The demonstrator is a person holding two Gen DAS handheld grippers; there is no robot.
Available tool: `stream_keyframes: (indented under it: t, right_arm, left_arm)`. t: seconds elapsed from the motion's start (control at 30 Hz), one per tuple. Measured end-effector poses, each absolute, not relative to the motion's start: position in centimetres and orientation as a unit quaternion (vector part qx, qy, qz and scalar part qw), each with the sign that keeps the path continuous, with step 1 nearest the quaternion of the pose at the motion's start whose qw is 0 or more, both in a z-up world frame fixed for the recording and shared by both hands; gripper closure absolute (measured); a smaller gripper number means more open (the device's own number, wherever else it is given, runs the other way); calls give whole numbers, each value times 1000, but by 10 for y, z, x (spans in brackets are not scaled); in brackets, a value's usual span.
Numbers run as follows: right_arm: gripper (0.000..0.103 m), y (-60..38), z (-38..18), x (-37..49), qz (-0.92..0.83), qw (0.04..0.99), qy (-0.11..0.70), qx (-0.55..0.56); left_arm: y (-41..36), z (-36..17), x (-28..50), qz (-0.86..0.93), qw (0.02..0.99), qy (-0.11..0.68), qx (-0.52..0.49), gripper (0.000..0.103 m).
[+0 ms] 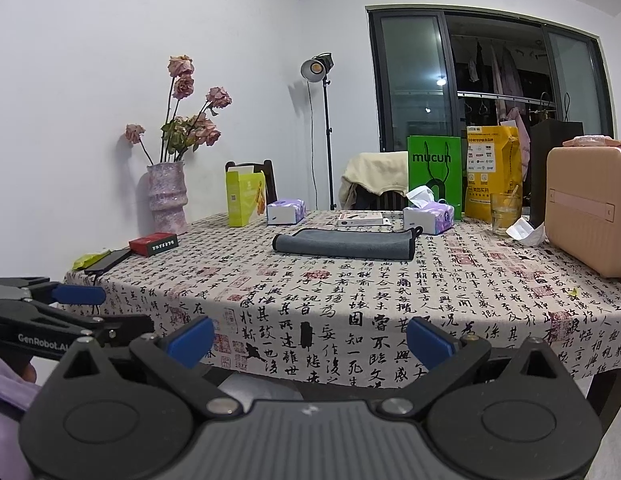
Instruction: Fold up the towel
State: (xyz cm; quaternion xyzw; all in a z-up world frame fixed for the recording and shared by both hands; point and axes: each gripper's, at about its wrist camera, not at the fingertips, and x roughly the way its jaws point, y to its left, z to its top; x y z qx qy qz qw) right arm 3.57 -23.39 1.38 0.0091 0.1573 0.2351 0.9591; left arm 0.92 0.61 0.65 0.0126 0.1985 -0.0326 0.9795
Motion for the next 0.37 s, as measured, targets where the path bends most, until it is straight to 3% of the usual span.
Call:
stream_keyframes:
  t: [0.37]
  right_arm:
    - [0,-234,14,36,235,959,156,10]
  left_arm:
    - [4,8,5,-22,981,188,28,0]
